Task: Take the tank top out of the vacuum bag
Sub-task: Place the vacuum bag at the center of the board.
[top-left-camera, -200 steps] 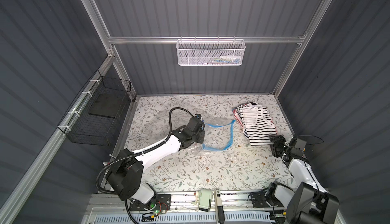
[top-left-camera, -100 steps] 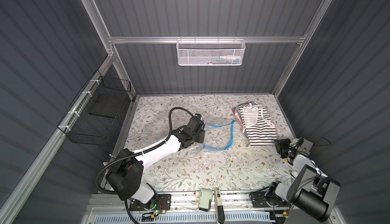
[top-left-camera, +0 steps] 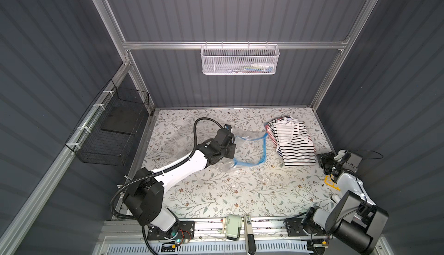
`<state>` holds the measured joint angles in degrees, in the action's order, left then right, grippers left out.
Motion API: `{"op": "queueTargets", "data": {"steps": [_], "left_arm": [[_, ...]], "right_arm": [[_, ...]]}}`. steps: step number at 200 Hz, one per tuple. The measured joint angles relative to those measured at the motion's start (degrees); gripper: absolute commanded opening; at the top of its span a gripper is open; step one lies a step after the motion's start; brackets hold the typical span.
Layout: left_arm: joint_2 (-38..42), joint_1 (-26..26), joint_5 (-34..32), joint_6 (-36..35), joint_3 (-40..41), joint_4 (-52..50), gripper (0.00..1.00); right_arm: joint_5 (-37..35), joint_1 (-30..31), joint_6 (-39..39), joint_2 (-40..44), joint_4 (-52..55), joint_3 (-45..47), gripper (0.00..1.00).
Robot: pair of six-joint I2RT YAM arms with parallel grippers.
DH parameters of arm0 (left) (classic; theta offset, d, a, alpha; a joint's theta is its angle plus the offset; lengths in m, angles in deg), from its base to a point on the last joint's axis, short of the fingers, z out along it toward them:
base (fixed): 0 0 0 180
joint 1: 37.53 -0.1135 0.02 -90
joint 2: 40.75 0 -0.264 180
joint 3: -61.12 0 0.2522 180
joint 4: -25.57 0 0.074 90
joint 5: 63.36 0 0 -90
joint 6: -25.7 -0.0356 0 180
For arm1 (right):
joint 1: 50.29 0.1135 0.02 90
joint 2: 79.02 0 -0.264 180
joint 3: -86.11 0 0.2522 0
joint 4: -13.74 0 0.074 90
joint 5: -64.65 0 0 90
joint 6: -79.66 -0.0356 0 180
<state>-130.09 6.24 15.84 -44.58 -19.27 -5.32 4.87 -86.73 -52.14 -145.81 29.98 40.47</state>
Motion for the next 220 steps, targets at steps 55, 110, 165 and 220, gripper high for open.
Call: {"op": "queueTargets", "data": {"steps": [55, 110, 165, 220], "left_arm": [[-6.2, 0.0, -4.2, -1.6, -7.4, -1.0, 0.00], [-12.4, -0.7, -9.5, -1.8, -13.2, -0.6, 0.00], [-24.7, -2.8, -5.4, -3.4, -26.9, 0.6, 0.54], [-17.7, -2.9, 4.1, -5.9, -25.2, 0.1, 1.00]], "right_arm": [[-7.2, -0.1, 7.7, 6.2, 4.6, -6.5, 0.02], [-5.8, 0.0, 10.2, 8.5, 6.9, -6.5, 0.55], [0.4, 2.5, 11.7, 21.7, 15.1, -6.1, 0.99], [5.3, 5.5, 11.1, 28.4, 23.6, -6.6, 0.99]]}}
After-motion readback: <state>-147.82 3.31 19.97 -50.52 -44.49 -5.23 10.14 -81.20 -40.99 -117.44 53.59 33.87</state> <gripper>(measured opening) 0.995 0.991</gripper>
